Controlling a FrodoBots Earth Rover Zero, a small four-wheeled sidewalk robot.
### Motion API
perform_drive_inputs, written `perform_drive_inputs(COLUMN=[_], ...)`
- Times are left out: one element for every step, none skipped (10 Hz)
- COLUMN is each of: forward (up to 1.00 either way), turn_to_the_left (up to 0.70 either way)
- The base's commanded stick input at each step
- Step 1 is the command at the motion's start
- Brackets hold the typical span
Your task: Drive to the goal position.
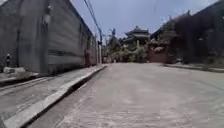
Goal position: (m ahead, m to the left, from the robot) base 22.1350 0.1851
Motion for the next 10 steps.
perform_drive_inputs(forward=[1.0,1.0,1.0,1.0,1.0,1.0,1.0,1.0,1.0,1.0], turn_to_the_left=[0.0,0.0,0.0,0.0,0.0,0.0,0.0,-0.01,-0.13,-0.37])
